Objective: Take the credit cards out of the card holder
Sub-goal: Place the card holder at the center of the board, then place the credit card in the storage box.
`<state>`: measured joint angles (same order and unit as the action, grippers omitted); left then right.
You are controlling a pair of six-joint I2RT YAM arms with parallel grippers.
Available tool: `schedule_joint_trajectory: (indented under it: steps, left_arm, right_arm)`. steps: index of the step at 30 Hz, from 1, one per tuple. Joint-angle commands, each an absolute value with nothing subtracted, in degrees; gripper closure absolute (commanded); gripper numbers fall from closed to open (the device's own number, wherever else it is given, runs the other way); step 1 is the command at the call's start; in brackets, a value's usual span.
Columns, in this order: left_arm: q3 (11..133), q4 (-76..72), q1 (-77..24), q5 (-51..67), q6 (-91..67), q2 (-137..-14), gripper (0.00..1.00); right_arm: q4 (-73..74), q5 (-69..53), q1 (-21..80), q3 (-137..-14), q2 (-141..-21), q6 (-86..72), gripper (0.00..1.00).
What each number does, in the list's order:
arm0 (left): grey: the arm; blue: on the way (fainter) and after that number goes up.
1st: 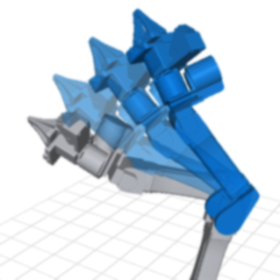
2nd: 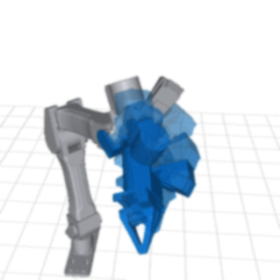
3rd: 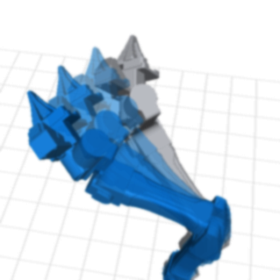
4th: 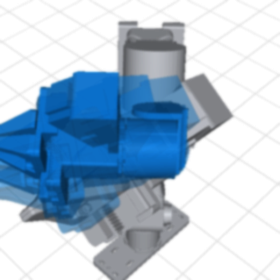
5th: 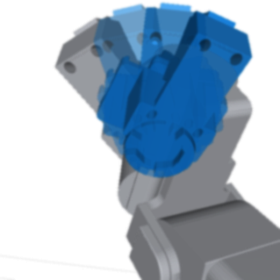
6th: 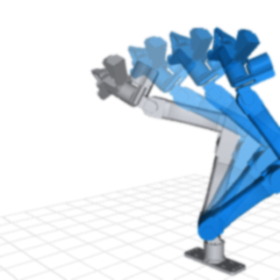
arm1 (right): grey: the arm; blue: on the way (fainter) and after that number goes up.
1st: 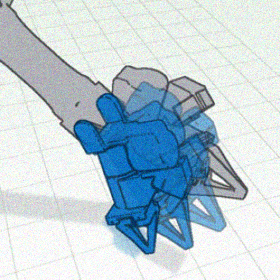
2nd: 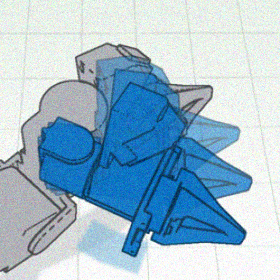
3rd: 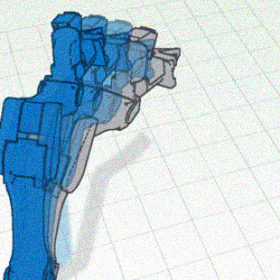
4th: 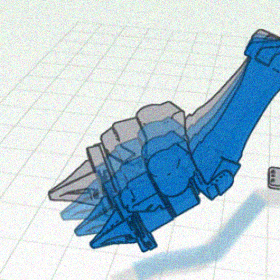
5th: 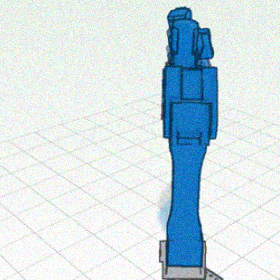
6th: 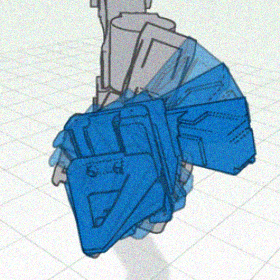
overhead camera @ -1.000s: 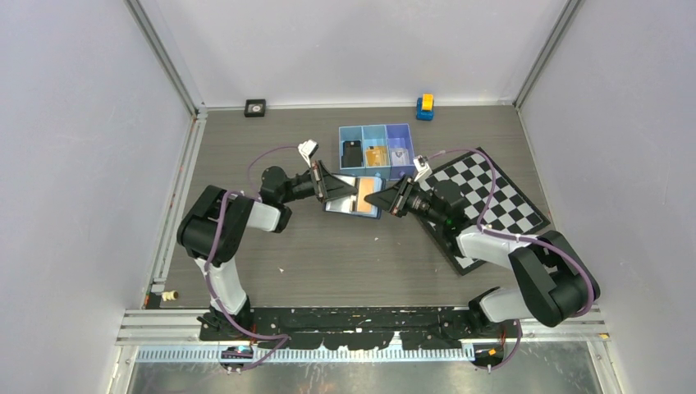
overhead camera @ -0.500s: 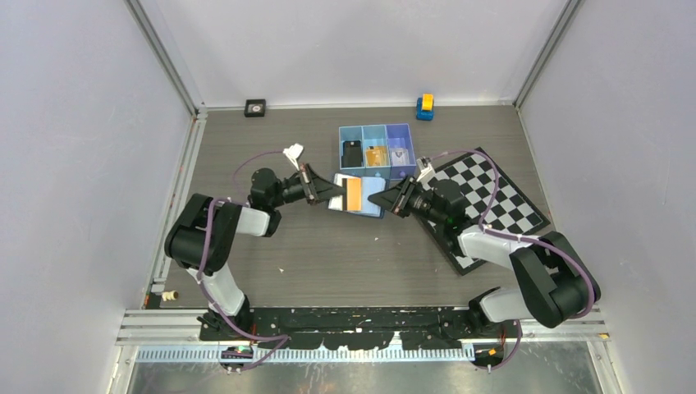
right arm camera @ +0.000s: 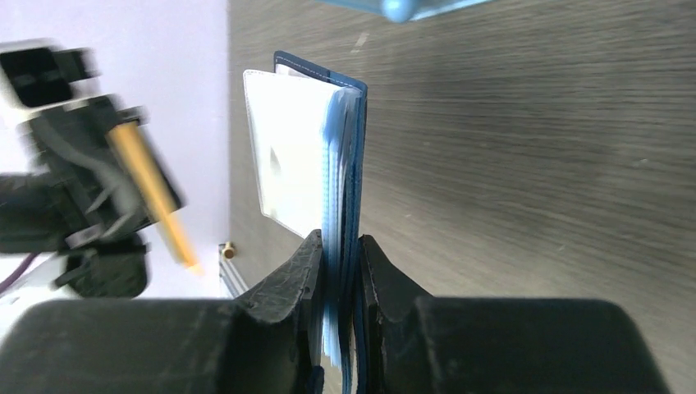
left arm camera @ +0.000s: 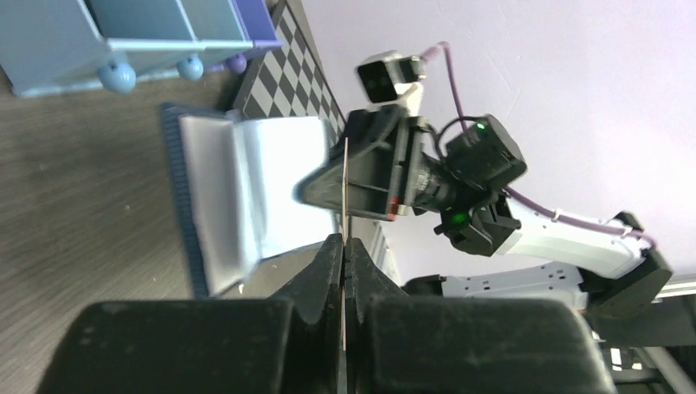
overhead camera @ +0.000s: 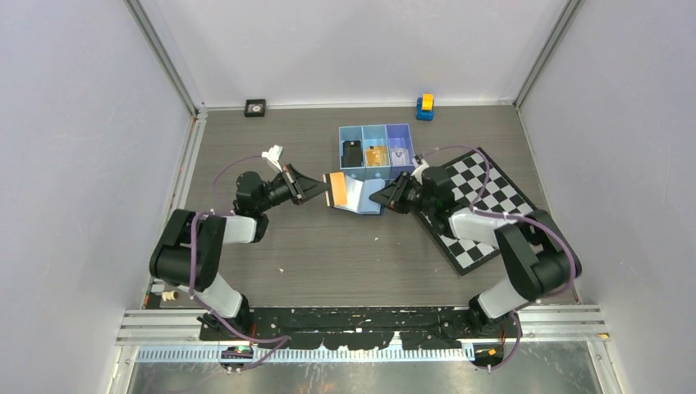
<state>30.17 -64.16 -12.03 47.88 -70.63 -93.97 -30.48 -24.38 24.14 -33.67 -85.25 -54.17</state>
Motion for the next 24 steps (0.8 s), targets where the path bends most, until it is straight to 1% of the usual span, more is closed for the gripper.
schedule_joint_trajectory:
  steps: [1, 4, 6, 8, 10, 11, 17, 18, 20, 24]
  left_arm:
    - [30.1, -54.3, -11.8, 44.1, -61.8, -86.0, 1.0]
    - [30.6, -50.3, -12.6, 43.1, -59.1, -84.0, 1.0]
    - [31.2, -48.6, -13.3, 42.9, -58.0, -83.7, 1.0]
    - [31.5, -48.3, -13.8, 42.9, -57.8, -84.0, 1.0]
    - [31.7, -48.4, -14.0, 43.0, -57.8, -84.4, 1.0]
    - [31.7, -48.3, -14.2, 43.1, -57.8, -84.5, 1.0]
    - [32.6, -48.0, -16.1, 43.4, -56.7, -84.6, 1.0]
    - [32.8, -47.9, -16.5, 43.6, -56.5, -84.9, 1.0]
    - [33.3, -48.0, -17.3, 44.0, -56.2, -84.9, 1.0]
    - [33.8, -47.9, -19.2, 44.5, -55.0, -83.9, 1.0]
  right_arm:
    - [-21.9, -27.1, 24.8, -41.2, -93.3, -51.7, 0.81]
    - [-18.4, -29.3, 26.5, -45.1, -98.6, -50.4, 0.8]
    - [-15.3, -28.9, 27.7, -47.3, -99.9, -49.0, 0.74]
    - [-12.5, -26.8, 28.2, -47.7, -98.8, -47.5, 0.61]
    - [-10.5, -23.5, 28.2, -47.3, -96.4, -46.6, 0.43]
    - [-10.0, -21.8, 28.1, -46.7, -94.8, -45.9, 0.39]
    - [-12.7, -15.4, 28.2, -41.2, -83.5, -43.8, 0.34]
    - [-13.3, -14.4, 28.1, -40.2, -81.5, -43.5, 0.32]
    - [-15.2, -13.7, 28.2, -38.2, -77.9, -43.4, 0.19]
    - [-22.2, -18.0, 28.4, -35.0, -73.9, -44.2, 0.16]
